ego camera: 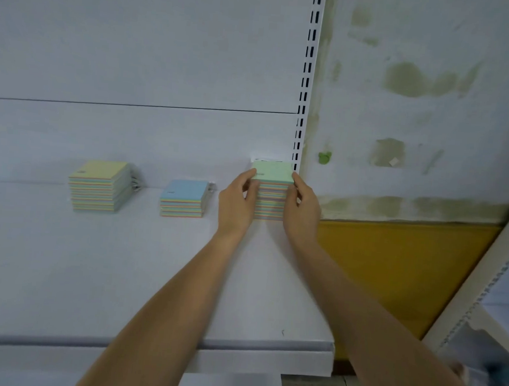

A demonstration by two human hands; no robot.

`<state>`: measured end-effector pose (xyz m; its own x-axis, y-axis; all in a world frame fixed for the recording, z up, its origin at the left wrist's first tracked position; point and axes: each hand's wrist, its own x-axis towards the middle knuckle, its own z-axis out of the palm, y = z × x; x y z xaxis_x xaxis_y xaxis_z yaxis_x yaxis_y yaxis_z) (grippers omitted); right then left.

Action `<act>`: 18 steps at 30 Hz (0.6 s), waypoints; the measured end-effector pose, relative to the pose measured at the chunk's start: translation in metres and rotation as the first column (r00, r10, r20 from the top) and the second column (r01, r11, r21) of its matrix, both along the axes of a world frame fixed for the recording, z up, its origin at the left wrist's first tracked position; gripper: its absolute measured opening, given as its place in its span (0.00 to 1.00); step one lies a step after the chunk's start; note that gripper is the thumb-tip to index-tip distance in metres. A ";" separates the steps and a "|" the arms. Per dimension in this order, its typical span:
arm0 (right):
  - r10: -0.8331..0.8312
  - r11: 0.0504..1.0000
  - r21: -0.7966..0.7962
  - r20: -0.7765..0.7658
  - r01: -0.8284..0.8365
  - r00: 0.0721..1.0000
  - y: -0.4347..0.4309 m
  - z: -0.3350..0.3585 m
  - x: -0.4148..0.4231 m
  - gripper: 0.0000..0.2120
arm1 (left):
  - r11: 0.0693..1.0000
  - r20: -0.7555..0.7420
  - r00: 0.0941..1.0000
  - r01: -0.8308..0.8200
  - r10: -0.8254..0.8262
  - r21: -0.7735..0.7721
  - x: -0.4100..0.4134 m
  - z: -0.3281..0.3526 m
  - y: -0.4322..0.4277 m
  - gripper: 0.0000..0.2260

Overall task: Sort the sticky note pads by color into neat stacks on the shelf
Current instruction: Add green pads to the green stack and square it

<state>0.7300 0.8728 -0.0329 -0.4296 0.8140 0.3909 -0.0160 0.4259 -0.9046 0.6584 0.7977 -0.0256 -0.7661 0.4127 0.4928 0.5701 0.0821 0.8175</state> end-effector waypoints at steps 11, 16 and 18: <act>0.023 1.000 -0.011 -0.025 -0.023 0.999 0.001 -0.004 0.000 0.19 | 0.997 -0.014 0.998 0.067 -0.067 0.023 -0.008 -0.002 0.003 0.14; 0.050 0.999 0.006 0.002 -0.050 0.999 -0.002 -0.005 0.002 0.21 | 0.994 0.124 0.988 0.084 -0.092 0.063 -0.005 -0.007 0.003 0.22; 0.068 0.998 0.011 0.029 -0.068 0.997 -0.003 -0.004 0.004 0.23 | 0.993 0.139 0.984 0.105 -0.110 0.044 -0.006 -0.010 0.004 0.22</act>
<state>0.7339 0.8699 -0.0371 -0.4949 0.7780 0.3870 -0.0190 0.4355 -0.9000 0.6520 0.8015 -0.0357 -0.7810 0.4801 0.3994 0.4529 -0.0048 0.8915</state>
